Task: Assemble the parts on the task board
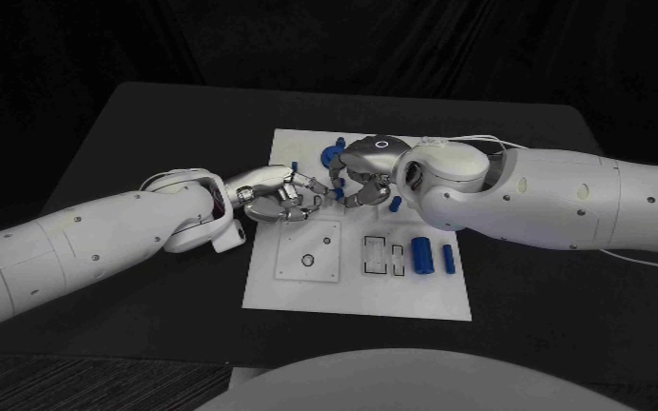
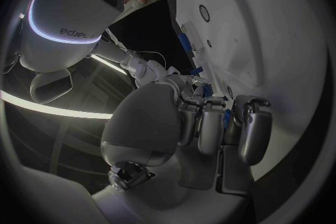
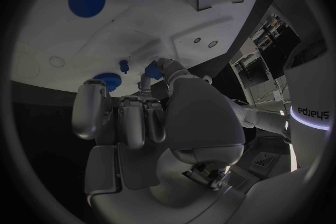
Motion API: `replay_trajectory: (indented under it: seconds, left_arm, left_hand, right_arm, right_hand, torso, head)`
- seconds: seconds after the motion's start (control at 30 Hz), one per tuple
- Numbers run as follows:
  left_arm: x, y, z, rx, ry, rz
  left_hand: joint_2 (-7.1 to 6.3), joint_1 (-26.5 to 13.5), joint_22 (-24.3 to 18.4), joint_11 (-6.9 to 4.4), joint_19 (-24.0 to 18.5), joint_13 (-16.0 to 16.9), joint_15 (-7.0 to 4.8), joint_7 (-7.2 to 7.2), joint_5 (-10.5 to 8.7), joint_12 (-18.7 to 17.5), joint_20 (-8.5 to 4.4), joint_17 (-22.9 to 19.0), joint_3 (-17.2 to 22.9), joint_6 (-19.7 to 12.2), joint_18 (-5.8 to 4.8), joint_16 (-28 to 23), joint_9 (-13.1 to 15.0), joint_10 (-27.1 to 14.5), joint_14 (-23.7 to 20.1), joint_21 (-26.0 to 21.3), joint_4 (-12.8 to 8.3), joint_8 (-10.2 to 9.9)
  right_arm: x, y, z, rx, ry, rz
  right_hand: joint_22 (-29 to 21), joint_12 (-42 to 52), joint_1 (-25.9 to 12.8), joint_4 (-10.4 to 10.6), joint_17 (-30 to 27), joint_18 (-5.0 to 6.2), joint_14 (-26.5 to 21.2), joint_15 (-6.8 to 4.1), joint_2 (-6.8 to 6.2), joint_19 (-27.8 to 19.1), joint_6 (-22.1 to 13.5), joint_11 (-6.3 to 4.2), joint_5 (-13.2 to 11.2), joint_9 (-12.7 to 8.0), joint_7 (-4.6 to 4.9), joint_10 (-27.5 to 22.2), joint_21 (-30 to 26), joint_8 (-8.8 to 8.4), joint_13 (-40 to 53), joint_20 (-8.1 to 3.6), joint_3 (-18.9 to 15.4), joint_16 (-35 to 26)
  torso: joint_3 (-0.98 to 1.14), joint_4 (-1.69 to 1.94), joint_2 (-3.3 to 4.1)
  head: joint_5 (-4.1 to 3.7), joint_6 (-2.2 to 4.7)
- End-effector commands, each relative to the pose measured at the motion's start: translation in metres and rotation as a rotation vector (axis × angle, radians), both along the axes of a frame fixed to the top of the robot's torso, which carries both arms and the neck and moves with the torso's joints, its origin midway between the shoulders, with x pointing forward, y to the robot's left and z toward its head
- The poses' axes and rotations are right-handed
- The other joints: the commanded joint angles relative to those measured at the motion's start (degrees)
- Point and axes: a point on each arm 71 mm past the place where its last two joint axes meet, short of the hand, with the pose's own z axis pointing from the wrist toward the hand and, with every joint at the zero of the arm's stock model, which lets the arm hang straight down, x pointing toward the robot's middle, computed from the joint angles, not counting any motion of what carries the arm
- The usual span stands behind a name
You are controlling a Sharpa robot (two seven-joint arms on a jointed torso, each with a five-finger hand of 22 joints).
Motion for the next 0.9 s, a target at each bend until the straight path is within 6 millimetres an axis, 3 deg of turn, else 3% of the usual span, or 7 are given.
replay_trajectory:
  seconds: [0.03,0.2,0.9]
  left_arm:
    - [-0.0003,0.0009,-0.0009,-0.002,0.006,-0.003]
    - [0.0013,0.0030,-0.0013,0.000,0.003,0.004]
    - [0.0015,0.0018,-0.0062,0.027,0.033,0.002]
  left_hand:
    - [0.12,-0.3,11.0,0.26,0.0,15.1,0.36,-0.04,-0.36,0.2,0.53,15.1,0.5,-0.4,0.52,0.1,-0.1,6.0,5.8,-0.4,0.0,-0.2]
    - [0.35,-0.1,10.7,0.23,-0.5,15.1,0.38,-0.15,-0.38,0.2,0.60,15.1,0.8,-1.8,0.63,0.1,-0.3,6.0,5.8,-0.5,-0.1,-0.6]
    - [0.52,0.0,10.2,0.34,-1.3,15.1,0.43,0.12,-0.43,0.2,0.66,15.1,1.1,-0.6,0.80,0.1,-0.1,6.0,5.8,-0.8,-0.3,-0.4]
  right_arm:
    - [-0.0005,-0.0005,0.0004,-0.002,-0.006,-0.007]
    - [-0.0019,0.0004,0.0007,0.000,-0.004,0.003]
    - [-0.0027,0.0023,0.0028,0.024,-0.020,0.011]
  right_hand:
    - [9.8,0.1,-0.1,-0.1,11.4,0.91,5.1,-0.18,0.14,-0.1,0.1,-0.34,0.2,0.1,-0.04,6.0,-0.3,0.29,15.1,-0.32,0.3,-0.3]
    - [9.7,0.1,0.0,-0.3,11.3,0.93,5.1,-0.17,0.01,-0.1,-0.1,-0.34,0.1,0.1,0.02,6.0,-0.4,0.15,15.1,-0.31,0.5,-0.3]
    - [9.7,0.1,0.1,-0.5,11.1,0.98,5.0,-0.14,-0.10,-0.2,-0.8,-0.28,0.0,0.0,0.20,6.0,-0.7,-0.23,15.1,-0.28,0.9,-0.5]
  torso:
    - [0.04,0.03,-0.02]
    - [0.02,-0.03,-0.01]
    - [0.00,-0.07,-0.02]
  head:
    - [-0.08,-0.01]
    - [-0.01,-0.01]
    - [-0.01,-0.01]
